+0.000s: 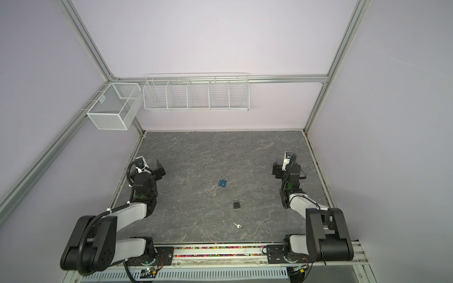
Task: Unlock with the key
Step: 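Move the right gripper toward the silver keys while the left arm rises, then lower the right gripper over the key ring beside the blue padlock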
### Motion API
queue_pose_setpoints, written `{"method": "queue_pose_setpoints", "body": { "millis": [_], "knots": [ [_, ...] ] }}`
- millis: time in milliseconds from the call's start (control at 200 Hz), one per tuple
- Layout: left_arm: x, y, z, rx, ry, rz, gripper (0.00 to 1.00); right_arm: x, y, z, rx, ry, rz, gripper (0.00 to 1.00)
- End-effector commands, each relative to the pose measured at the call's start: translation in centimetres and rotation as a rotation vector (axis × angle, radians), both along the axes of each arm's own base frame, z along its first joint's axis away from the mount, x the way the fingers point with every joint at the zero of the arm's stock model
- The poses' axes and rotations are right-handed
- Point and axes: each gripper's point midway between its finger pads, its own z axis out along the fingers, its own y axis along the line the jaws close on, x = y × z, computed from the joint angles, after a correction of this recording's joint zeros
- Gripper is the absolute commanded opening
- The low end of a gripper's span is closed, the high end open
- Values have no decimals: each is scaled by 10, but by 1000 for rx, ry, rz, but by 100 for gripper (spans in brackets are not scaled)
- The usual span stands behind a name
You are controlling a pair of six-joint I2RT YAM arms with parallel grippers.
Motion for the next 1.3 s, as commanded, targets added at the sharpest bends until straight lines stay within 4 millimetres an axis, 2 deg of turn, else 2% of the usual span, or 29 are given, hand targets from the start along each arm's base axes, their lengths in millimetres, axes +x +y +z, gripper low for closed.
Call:
{"method": "queue_pose_setpoints", "body": {
  "millis": [0, 90, 180, 270, 365, 535, 555, 655, 665, 680, 800, 955, 1095, 1200, 1295],
  "knots": [
    [-10, -2, 19, -72, 16, -19, 99, -17, -21, 4, 150, 131, -181, 89],
    [-22, 3, 35, -221, -11, 27, 99, -28, -28, 8, 272, 207, -288, 89],
    [-36, 8, 38, -383, -21, 77, 99, -26, -8, 16, 330, 222, -181, 88],
    [-39, -4, 42, -431, -37, 1, 99, -35, 2, 25, 324, 230, -151, 89],
    [-44, -11, 39, -496, 14, -14, 99, -42, 24, 34, 317, 252, -62, 88],
    [-48, -47, 42, -613, 90, -190, 100, -58, 75, 33, 288, 358, 101, 88],
    [-49, -52, 42, -624, 102, -210, 100, -61, 88, 31, 281, 374, 140, 88],
    [-56, -73, 37, -643, 186, -261, 100, -79, 129, 20, 234, 458, 268, 88],
    [-57, -75, 36, -643, 195, -264, 100, -78, 135, 28, 232, 447, 285, 88],
    [-58, -79, 36, -638, 208, -271, 100, -80, 140, 29, 221, 454, 301, 88],
    [-69, -107, 30, -637, 298, -342, 98, -105, 184, 22, 99, 555, 445, 88],
    [-81, -133, 16, -666, 407, -414, 96, -142, 244, 13, -46, 643, 674, 90],
    [-88, -148, 0, -671, 490, -438, 95, -161, 291, -4, -151, 716, 828, 94],
    [-89, -155, -9, -695, 510, -448, 95, -164, 324, -13, -74, 757, 905, 100],
    [-89, -153, -17, -689, 535, -426, 95, -162, 345, -25, -17, 809, 907, 92]
  ]
}}
